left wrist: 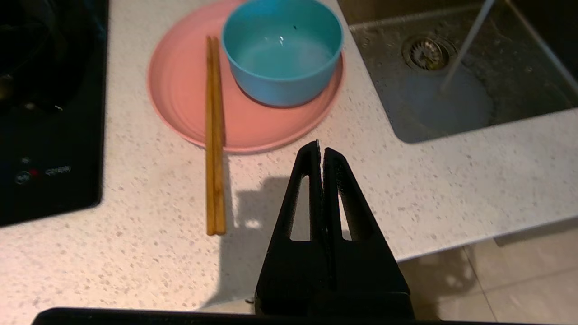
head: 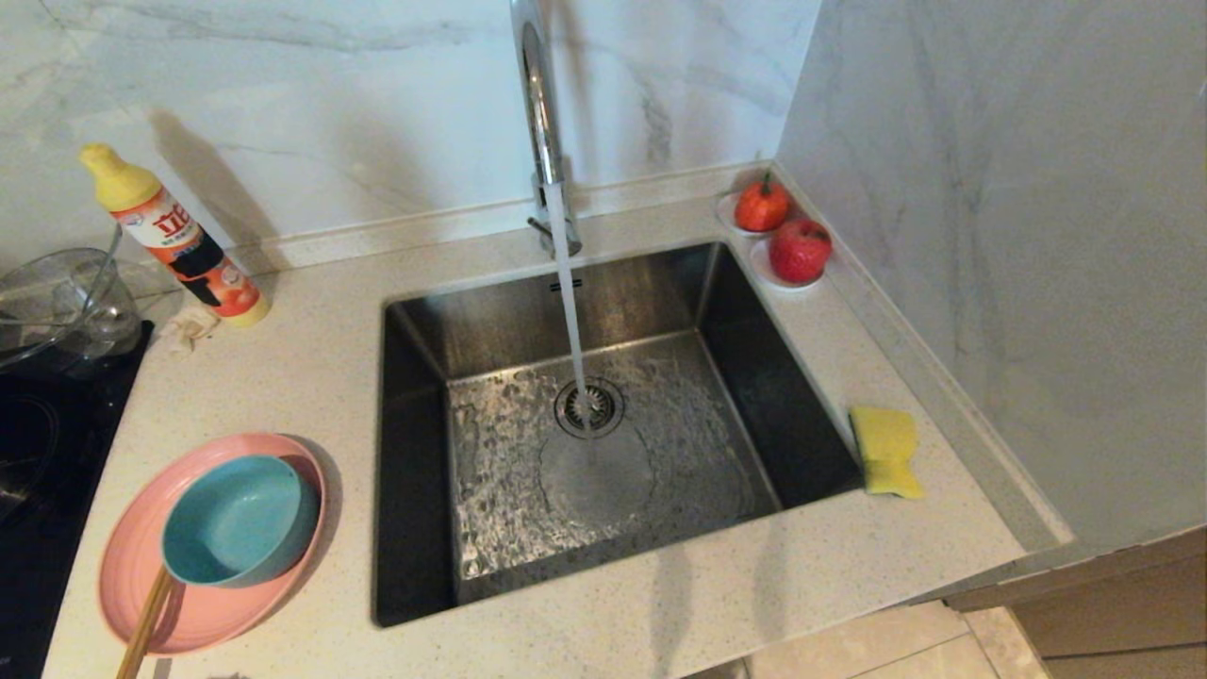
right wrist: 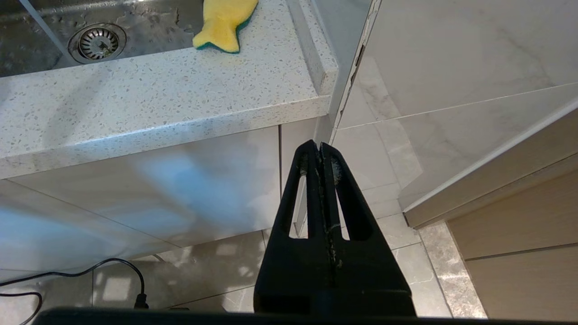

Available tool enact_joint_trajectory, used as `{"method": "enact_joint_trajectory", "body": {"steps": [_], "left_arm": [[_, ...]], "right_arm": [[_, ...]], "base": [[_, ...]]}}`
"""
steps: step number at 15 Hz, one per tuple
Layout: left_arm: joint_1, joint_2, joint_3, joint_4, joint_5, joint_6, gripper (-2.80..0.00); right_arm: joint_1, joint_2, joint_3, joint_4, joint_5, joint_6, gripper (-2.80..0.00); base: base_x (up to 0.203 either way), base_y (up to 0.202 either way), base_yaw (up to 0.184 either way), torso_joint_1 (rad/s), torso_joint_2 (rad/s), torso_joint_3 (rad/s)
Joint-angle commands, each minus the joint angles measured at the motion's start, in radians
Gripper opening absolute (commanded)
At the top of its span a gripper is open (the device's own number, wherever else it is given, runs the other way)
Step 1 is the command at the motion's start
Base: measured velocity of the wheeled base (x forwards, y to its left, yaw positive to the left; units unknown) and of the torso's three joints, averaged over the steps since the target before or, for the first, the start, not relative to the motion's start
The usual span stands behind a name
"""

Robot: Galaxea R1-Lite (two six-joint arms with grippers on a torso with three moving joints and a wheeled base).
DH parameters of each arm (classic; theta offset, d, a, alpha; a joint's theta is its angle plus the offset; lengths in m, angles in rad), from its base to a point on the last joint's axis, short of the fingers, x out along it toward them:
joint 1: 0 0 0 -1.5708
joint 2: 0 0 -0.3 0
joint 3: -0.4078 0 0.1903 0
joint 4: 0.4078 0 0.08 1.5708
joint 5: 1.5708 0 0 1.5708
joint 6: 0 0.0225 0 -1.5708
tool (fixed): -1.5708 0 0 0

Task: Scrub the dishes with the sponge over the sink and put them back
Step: Rinse the chopsticks

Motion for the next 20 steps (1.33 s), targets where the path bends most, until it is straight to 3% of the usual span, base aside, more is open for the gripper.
{"method": "enact_joint_trajectory", "body": {"steps": [1, 3, 6, 8, 12, 14, 17, 20], "left_arm": [[0.001, 0.005, -0.081, -0.025, 0.017, 0.007, -2.80], [0.000, 0.023, -0.241, 0.041, 0.047, 0.024, -2.80], [0.004, 0.164, -0.564, 0.309, 0.066, 0.063, -2.80], [0.024, 0.337, -0.714, 0.469, 0.072, 0.085, -2.80], [0.191, 0.650, -0.922, 0.882, 0.065, 0.192, -2.80], [0.295, 0.758, -0.956, 1.013, 0.059, 0.227, -2.80], [0.334, 0.841, -0.900, 1.045, 0.051, 0.237, -2.80], [0.358, 0.943, -0.817, 1.038, -0.010, 0.174, -2.80]], "right_arm": [[0.000, -0.001, 0.000, 0.000, 0.000, 0.000, -2.80], [-0.001, -0.001, 0.001, 0.000, 0.000, 0.001, -2.80], [-0.001, -0.001, 0.000, 0.000, 0.000, 0.001, -2.80], [-0.001, -0.001, 0.000, 0.000, 0.000, 0.001, -2.80], [-0.001, -0.001, 0.000, 0.000, 0.000, 0.000, -2.80], [-0.001, -0.001, 0.000, 0.000, 0.000, -0.001, -2.80], [-0.001, -0.001, 0.002, 0.000, 0.000, 0.001, -2.80], [-0.001, -0.001, 0.000, 0.000, 0.000, -0.001, -2.80]], "base": [[0.000, 0.000, 0.000, 0.000, 0.00, 0.000], [0.000, 0.000, 0.000, 0.000, 0.00, 0.000], [0.000, 0.000, 0.000, 0.000, 0.00, 0.000], [0.000, 0.000, 0.000, 0.000, 0.00, 0.000], [0.000, 0.000, 0.000, 0.000, 0.00, 0.000], [0.000, 0.000, 0.000, 0.000, 0.00, 0.000], [0.000, 0.000, 0.000, 0.000, 0.00, 0.000], [0.000, 0.000, 0.000, 0.000, 0.00, 0.000]]}}
